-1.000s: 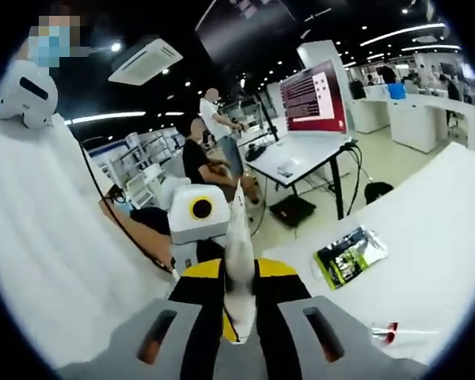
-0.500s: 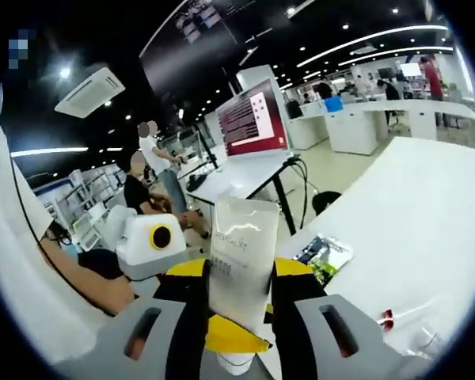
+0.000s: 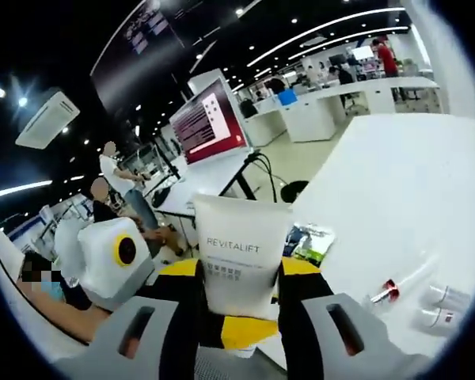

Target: Arrange the skincare products in the storage area until every visible bottle or jar stands upright without overlapping.

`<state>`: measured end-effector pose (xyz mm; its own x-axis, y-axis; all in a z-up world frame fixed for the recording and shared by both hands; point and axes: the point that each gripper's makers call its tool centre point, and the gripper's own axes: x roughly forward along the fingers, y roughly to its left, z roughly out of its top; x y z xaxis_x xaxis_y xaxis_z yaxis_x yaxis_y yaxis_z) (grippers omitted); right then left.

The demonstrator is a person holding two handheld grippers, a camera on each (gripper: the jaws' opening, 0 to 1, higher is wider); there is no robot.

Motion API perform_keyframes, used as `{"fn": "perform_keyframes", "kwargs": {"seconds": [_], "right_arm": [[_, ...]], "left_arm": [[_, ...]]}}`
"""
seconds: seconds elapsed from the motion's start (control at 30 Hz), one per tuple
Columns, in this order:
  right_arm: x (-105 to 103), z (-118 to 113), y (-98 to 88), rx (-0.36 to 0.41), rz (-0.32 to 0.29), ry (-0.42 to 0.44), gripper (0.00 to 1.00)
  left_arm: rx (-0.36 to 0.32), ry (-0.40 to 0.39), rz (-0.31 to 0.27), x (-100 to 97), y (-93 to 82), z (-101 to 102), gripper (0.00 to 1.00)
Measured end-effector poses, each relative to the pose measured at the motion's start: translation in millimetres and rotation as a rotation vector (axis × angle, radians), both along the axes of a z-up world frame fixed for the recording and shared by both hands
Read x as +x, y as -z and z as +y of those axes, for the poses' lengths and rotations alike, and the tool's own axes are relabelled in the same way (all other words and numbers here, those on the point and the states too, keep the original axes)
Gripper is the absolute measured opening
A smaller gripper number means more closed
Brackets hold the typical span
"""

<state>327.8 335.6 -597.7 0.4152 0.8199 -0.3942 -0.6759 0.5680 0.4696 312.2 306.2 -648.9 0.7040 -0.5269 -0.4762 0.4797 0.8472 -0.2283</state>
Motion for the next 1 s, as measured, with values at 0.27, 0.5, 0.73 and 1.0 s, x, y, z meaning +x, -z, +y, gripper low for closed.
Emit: {"fn": "perform_keyframes", "kwargs": {"seconds": [0.27,0.5,0.73,1.0], "right_arm": [[1,-5,-1.7,0.062,0.029,0.048,0.35],[-7,-6,-4.7,0.068,0.001,-0.011,0.32],[-18,-3,-8.6,0.037,-0.082,-0.090,0.32],[-17,0,-12.6,0.050,-0.091,-0.094,0.35]], "left_arm": [[0.143,0.001,-0.044,2.1,-0.5,2,0.15],[0.169,0.008,-0.108,-1.0,0.3,2,0.17],[0.180,0.011,-0.186,-3.6,-2.0,4,0.19],[0.163,-0.012,-0.170,-2.7,-7.6,6,0.18]]}}
